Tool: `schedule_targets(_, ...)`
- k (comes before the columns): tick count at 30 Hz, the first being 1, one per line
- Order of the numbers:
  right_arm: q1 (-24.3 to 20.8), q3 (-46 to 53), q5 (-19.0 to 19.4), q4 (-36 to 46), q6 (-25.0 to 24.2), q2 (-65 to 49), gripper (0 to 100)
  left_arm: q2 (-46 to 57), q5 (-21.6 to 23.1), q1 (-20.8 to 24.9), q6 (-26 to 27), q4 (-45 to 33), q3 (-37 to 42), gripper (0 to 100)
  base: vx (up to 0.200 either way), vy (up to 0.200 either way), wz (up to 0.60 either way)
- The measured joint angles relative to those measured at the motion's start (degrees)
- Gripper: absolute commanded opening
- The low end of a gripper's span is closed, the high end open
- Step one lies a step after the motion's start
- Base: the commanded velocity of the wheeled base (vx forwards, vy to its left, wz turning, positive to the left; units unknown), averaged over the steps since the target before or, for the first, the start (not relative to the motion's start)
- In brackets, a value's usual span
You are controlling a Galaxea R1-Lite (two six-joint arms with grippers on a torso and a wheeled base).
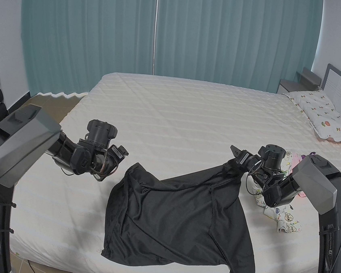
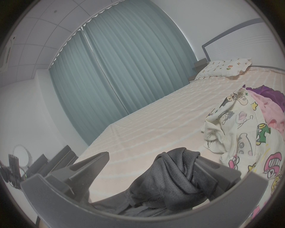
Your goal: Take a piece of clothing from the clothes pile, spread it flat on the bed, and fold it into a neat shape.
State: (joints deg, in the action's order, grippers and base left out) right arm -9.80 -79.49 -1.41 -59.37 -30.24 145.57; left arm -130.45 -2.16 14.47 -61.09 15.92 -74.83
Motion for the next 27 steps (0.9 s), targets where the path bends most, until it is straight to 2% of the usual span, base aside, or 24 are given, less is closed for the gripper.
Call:
schedule_targets(7, 1.1, -1.6, 0.0, 4.7, -7.8, -5.6, 100, 11.0, 11.0, -5.9, -4.1, 0.2, 9.9, 100, 0.000, 0.000, 0.00)
schedule_targets(15, 1.3, 4.5, 1.5, 6.6, -7.7, -12.0, 100, 18.8, 22.6, -13.8, -10.4, 0.3, 15.9, 100, 0.000, 0.000, 0.00)
schedule_targets(20, 1.4, 7.4, 2.6, 7.8, -6.9, -15.4, 100, 20.7, 26.2, -16.9, -11.5, 0.3, 16.7, 100, 0.000, 0.000, 0.00)
schedule_targets(24, 1.5, 8.5, 4.8, 14.3, -6.2, -16.8, 100, 21.0, 27.1, -18.0, -11.5, 0.3, 16.9, 100, 0.000, 0.000, 0.00)
schedule_targets(27, 1.2, 8.3, 4.9, 15.5, -6.1, -16.7, 100, 20.6, 27.5, -18.0, -11.4, 0.4, 16.9, 100, 0.000, 0.000, 0.00)
